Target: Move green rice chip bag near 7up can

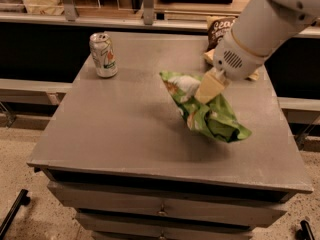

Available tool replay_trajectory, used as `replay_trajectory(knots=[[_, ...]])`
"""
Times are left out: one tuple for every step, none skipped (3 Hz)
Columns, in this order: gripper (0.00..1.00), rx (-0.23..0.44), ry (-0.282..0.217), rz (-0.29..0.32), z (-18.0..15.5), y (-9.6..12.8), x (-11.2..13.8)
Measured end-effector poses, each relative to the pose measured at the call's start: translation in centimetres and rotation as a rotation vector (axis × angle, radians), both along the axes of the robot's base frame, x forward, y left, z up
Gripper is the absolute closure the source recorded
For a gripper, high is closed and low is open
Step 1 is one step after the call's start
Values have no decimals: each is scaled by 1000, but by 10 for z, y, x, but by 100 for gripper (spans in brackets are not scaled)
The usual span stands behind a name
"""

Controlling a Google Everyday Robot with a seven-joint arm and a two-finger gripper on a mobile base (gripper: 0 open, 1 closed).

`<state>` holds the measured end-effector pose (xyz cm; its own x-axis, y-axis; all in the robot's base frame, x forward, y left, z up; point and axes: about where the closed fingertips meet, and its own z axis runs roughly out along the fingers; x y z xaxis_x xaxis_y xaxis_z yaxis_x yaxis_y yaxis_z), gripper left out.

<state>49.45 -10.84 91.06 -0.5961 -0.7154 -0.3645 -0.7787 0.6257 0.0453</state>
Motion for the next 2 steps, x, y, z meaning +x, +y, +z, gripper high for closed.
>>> replay_trajectory(knots=[[100, 46, -76, -5, 22, 3, 25], [100, 67, -127, -3, 34, 23, 55]])
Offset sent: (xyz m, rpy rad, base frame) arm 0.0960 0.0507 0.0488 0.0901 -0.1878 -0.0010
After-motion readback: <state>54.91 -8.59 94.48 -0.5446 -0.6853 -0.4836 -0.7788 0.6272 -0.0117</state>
